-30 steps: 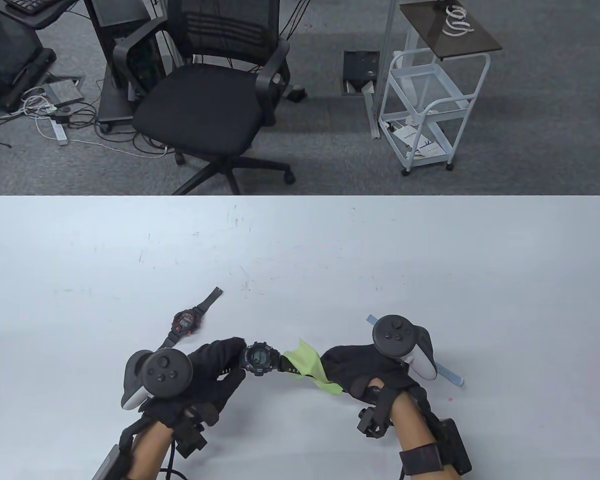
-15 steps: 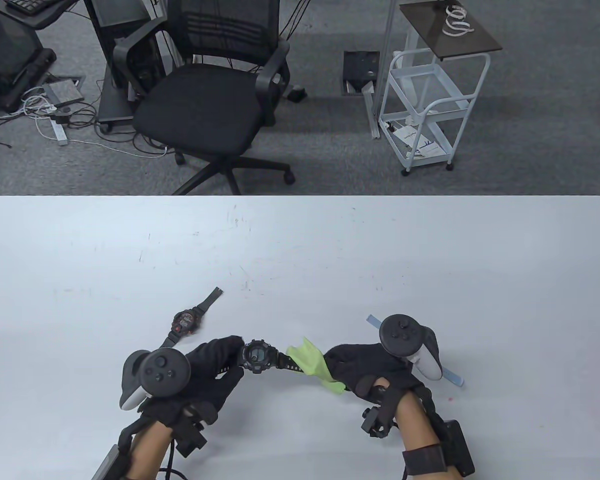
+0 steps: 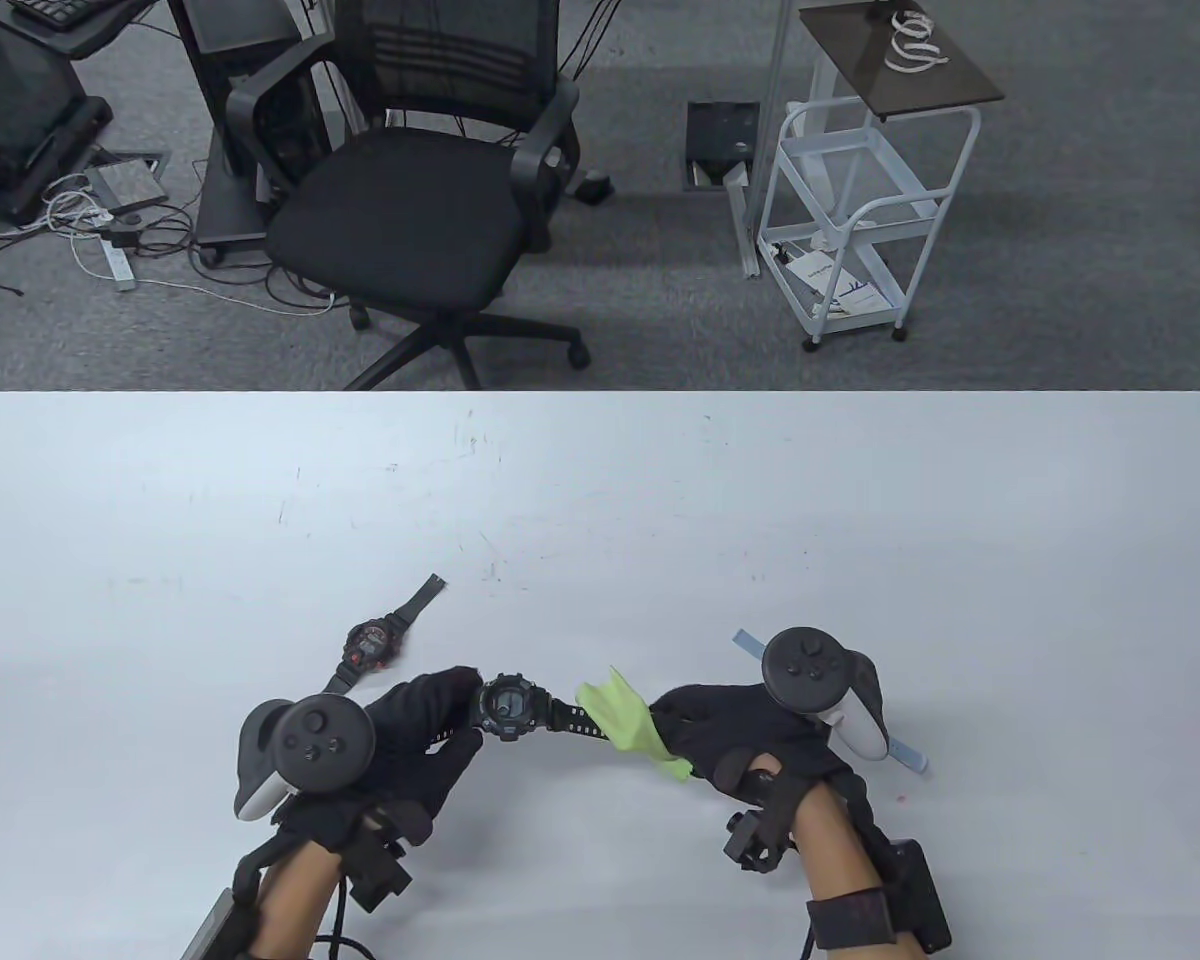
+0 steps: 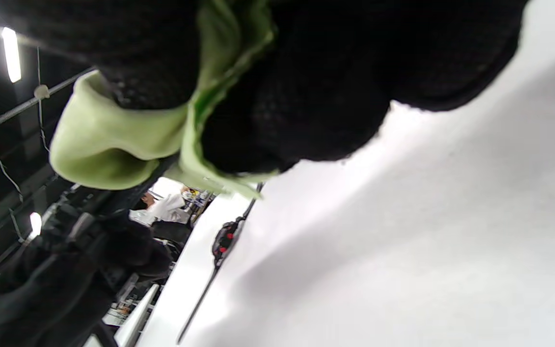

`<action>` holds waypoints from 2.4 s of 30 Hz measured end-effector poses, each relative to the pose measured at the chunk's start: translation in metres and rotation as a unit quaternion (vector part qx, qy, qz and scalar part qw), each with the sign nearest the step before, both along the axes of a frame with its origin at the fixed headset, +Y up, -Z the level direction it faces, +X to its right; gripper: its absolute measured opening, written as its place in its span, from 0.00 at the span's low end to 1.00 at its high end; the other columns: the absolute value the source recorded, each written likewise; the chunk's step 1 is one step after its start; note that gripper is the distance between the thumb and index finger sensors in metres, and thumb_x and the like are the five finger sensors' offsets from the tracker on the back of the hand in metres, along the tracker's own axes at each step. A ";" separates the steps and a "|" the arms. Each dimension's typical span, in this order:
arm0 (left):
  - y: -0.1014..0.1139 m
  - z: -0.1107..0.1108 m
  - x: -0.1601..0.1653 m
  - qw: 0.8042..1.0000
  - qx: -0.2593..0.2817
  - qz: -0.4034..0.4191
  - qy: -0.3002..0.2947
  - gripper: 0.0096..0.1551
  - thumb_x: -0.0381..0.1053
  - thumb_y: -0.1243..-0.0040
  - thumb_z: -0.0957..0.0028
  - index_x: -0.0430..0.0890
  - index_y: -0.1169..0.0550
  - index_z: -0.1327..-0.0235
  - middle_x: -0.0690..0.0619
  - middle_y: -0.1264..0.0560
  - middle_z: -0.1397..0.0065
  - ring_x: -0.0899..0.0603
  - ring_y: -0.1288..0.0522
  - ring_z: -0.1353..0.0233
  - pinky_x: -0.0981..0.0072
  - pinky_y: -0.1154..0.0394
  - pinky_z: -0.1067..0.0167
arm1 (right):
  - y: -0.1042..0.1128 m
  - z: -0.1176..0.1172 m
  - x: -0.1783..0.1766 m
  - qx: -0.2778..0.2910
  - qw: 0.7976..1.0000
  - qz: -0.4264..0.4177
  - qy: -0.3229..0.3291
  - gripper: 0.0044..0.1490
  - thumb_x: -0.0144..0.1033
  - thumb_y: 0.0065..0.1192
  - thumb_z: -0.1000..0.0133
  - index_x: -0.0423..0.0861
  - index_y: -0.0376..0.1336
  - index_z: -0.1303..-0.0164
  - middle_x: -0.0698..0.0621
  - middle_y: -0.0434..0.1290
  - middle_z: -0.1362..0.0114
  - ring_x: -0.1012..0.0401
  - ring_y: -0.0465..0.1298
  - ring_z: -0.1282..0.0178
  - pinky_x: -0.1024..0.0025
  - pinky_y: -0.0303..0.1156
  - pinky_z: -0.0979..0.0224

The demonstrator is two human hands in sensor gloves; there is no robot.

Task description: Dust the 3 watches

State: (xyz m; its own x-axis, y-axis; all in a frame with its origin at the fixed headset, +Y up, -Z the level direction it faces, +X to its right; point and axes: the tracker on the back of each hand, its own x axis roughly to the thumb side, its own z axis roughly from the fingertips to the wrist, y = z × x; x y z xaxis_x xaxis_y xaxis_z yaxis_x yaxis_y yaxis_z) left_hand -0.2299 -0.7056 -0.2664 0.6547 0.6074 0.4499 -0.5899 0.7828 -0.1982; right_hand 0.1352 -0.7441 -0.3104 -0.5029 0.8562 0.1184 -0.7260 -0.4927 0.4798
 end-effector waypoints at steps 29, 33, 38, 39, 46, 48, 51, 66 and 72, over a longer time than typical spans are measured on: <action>0.001 0.001 -0.003 1.000 0.008 -0.004 0.010 0.41 0.55 0.36 0.46 0.39 0.33 0.22 0.40 0.24 0.31 0.31 0.20 0.35 0.24 0.32 0.33 | 0.002 0.002 0.006 0.001 1.000 0.001 -0.019 0.28 0.49 0.68 0.48 0.44 0.79 0.46 0.50 0.86 0.52 0.61 0.84 0.59 0.48 0.77 0.44; 0.001 0.002 -0.004 1.000 0.010 -0.008 0.012 0.41 0.55 0.36 0.46 0.39 0.33 0.23 0.40 0.24 0.31 0.31 0.20 0.35 0.24 0.32 0.33 | 0.002 0.002 0.007 0.013 0.999 0.012 -0.027 0.29 0.52 0.69 0.47 0.44 0.81 0.49 0.51 0.87 0.56 0.62 0.85 0.62 0.49 0.78 0.46; 0.002 0.002 -0.004 1.000 0.012 -0.010 0.014 0.41 0.55 0.36 0.46 0.39 0.33 0.23 0.40 0.23 0.31 0.31 0.20 0.36 0.24 0.32 0.34 | 0.003 0.003 0.007 0.013 0.999 0.011 -0.029 0.28 0.53 0.68 0.47 0.45 0.80 0.50 0.52 0.86 0.56 0.62 0.85 0.61 0.49 0.78 0.46; 0.002 0.002 -0.004 1.000 0.012 -0.011 0.013 0.41 0.55 0.36 0.46 0.39 0.33 0.23 0.40 0.23 0.31 0.31 0.20 0.36 0.24 0.32 0.34 | 0.003 0.003 0.007 0.011 1.000 0.010 -0.027 0.28 0.51 0.68 0.47 0.45 0.79 0.47 0.51 0.86 0.53 0.61 0.84 0.59 0.48 0.77 0.44; 0.002 0.002 -0.006 1.000 0.013 -0.011 0.018 0.41 0.55 0.36 0.46 0.39 0.33 0.23 0.40 0.23 0.31 0.31 0.20 0.36 0.24 0.32 0.33 | 0.004 0.003 0.010 0.017 0.999 0.009 -0.033 0.28 0.52 0.68 0.46 0.44 0.81 0.51 0.51 0.87 0.56 0.61 0.85 0.62 0.49 0.78 0.46; 0.002 0.003 -0.006 1.000 0.012 -0.006 0.016 0.41 0.55 0.36 0.46 0.39 0.33 0.23 0.40 0.23 0.31 0.31 0.20 0.36 0.24 0.32 0.34 | 0.004 0.003 0.010 0.015 0.999 0.003 -0.035 0.28 0.51 0.68 0.47 0.44 0.79 0.49 0.51 0.86 0.54 0.61 0.84 0.59 0.48 0.77 0.44; 0.002 0.003 -0.006 1.000 0.016 -0.011 0.017 0.41 0.55 0.36 0.46 0.39 0.33 0.23 0.40 0.23 0.31 0.31 0.20 0.36 0.24 0.32 0.34 | 0.004 0.004 0.010 0.017 0.999 0.014 -0.039 0.28 0.46 0.67 0.47 0.44 0.77 0.43 0.49 0.84 0.49 0.59 0.84 0.55 0.46 0.76 0.41; 0.007 0.003 -0.030 0.995 0.030 0.025 0.094 0.41 0.55 0.36 0.46 0.38 0.32 0.23 0.40 0.23 0.33 0.31 0.19 0.37 0.24 0.31 0.34 | 0.027 0.013 0.010 0.113 0.990 -0.013 -0.084 0.27 0.50 0.68 0.45 0.44 0.79 0.48 0.50 0.86 0.53 0.60 0.84 0.59 0.47 0.77 0.45; 0.011 0.005 -0.037 0.989 0.052 0.044 0.131 0.41 0.55 0.36 0.46 0.38 0.32 0.23 0.40 0.23 0.33 0.31 0.19 0.37 0.25 0.31 0.35 | 0.039 0.031 -0.038 0.164 0.985 0.055 0.015 0.27 0.51 0.67 0.44 0.44 0.79 0.47 0.50 0.86 0.52 0.60 0.84 0.58 0.47 0.77 0.44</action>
State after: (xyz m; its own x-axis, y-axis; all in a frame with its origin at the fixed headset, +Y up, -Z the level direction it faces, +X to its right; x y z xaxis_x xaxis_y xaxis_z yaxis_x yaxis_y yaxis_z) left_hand -0.2668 -0.6946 -0.2614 0.7034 0.6270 0.3350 -0.6774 0.7340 0.0485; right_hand 0.0971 -0.7054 -0.2791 -0.5830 0.7099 0.3952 -0.6475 -0.6998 0.3019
